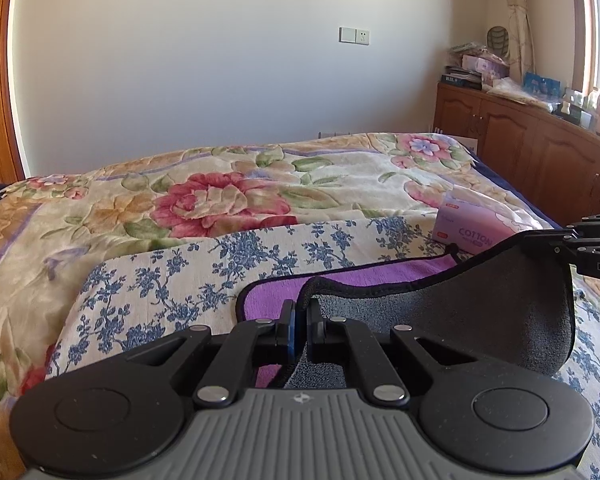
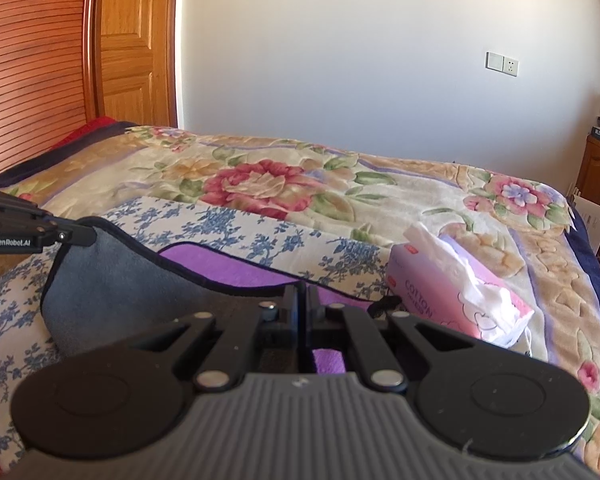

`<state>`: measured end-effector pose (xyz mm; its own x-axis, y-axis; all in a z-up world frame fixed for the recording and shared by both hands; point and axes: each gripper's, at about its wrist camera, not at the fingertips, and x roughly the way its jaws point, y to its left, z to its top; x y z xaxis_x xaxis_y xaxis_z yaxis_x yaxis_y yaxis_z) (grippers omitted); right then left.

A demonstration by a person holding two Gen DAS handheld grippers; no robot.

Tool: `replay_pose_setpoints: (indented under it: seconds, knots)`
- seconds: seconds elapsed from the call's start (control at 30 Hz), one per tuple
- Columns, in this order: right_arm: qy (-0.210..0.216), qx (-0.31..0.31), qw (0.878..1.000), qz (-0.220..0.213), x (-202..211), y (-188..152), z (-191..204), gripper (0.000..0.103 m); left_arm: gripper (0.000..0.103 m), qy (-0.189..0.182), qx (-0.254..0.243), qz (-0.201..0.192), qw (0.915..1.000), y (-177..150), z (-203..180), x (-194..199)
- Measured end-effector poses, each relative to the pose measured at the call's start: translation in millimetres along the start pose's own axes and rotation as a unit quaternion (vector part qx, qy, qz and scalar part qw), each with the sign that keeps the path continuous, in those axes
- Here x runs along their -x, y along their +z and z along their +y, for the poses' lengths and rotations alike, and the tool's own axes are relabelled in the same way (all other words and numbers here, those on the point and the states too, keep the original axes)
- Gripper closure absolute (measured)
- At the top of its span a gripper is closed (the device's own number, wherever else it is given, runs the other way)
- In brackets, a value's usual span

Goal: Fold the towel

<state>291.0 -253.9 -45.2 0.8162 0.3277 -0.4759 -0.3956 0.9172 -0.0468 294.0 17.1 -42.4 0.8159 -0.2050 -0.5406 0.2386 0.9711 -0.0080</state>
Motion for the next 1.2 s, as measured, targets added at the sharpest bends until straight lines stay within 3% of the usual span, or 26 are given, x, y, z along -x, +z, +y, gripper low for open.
replay_pose_setpoints:
  seconds: [0.73, 1.2]
  knots:
    - [-0.006, -0.009, 0.999, -0.053, -33.1, 22.1, -18.2, 0.099, 0.097, 0.026, 0.004, -0.025, 0.9993, 26.8, 15.7, -39.7]
    - [-0.021, -0.026, 0.998, -0.057, -68.8, 14.0, -31.3, 0.099, 0.097, 0.035, 0.001, -0.013, 0.9993, 30.2, 25.4, -84.9]
